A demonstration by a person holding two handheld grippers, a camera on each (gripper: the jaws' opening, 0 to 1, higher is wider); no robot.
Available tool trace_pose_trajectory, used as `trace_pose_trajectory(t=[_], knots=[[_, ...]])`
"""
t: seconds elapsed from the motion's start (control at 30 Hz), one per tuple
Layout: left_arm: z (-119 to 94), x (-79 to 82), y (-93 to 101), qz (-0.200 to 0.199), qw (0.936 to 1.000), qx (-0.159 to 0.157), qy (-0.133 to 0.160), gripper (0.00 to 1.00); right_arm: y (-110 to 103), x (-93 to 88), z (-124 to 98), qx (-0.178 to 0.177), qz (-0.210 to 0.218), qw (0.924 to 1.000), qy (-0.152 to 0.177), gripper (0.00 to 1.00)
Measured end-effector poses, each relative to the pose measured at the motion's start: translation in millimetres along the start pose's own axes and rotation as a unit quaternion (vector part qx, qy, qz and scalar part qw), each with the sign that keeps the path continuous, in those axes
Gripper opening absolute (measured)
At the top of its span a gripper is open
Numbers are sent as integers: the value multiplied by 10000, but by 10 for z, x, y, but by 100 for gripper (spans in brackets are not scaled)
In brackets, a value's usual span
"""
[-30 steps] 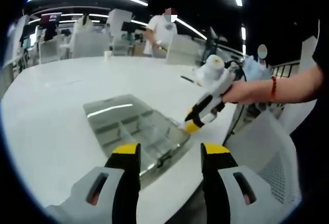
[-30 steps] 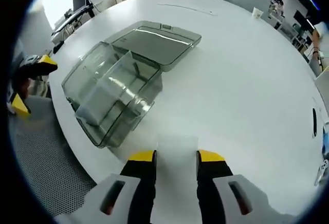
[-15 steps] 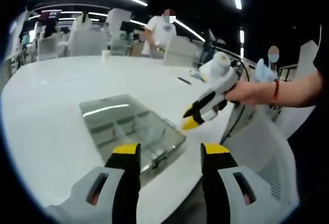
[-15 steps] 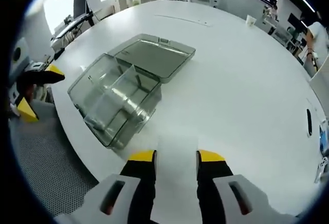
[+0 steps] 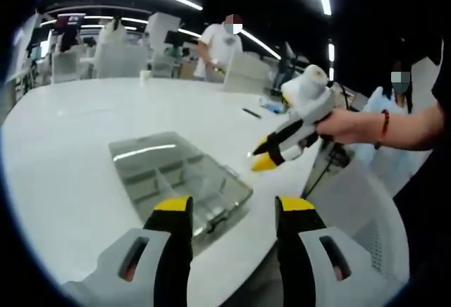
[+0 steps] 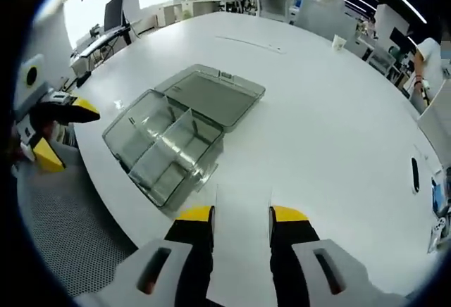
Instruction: Insert the divider into the dual guide fixture by aligning both edges with the guide slots and pushing it downward to the bottom, including one-sided entry, uneven engagement, binding, and posture correction.
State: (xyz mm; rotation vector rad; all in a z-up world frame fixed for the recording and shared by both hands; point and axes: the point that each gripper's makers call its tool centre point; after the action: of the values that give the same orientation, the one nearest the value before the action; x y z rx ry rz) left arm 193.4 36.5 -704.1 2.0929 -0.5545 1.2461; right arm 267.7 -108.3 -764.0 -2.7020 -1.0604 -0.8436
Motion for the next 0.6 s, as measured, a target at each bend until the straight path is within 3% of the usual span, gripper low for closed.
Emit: trace_pose_trajectory(t=[0.6], knots=[[25,243,-21,-22,9997,35,227,45,-138,393,-296,-54,-100,9948,1010,27]])
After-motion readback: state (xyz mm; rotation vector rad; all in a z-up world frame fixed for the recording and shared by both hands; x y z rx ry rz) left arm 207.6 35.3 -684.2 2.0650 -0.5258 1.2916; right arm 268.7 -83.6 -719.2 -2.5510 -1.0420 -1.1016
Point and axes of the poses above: the point that each gripper's makers call its tool centre point, and the gripper's own axes: z roughly forward along the fingers, y roughly to its right, x roughly out of its top, and after that the axes turned 1 degree about -x, right-handed
